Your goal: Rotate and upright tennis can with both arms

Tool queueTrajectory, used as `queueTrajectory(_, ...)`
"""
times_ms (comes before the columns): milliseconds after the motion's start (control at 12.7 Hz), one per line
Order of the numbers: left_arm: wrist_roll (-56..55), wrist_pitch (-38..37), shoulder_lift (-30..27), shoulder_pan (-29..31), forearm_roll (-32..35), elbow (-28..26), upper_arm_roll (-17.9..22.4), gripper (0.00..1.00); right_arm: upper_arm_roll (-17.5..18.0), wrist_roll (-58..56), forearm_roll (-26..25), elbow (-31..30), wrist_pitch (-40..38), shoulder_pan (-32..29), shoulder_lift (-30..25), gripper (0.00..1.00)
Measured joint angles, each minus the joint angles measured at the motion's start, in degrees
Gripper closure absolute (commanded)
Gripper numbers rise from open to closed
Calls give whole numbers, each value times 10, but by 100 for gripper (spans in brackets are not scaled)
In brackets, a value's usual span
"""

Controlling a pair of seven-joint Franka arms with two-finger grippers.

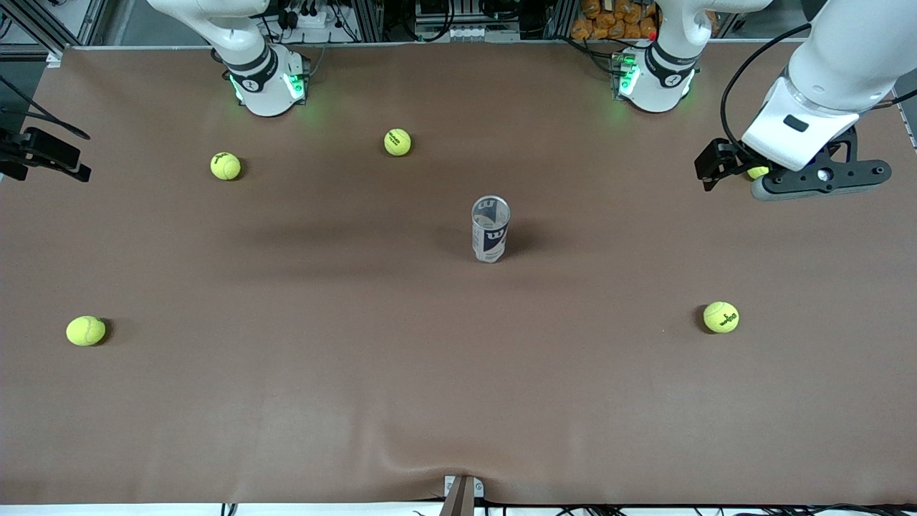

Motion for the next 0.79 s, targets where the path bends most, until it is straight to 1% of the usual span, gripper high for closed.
queueTrajectory(472, 4, 5, -3, 1, 0, 4, 10, 0, 0, 0, 0, 0, 0, 0, 0, 0)
queueTrajectory(786, 28, 5, -6, 11, 0, 22, 33, 0, 0, 0, 0, 0, 0, 0, 0, 0)
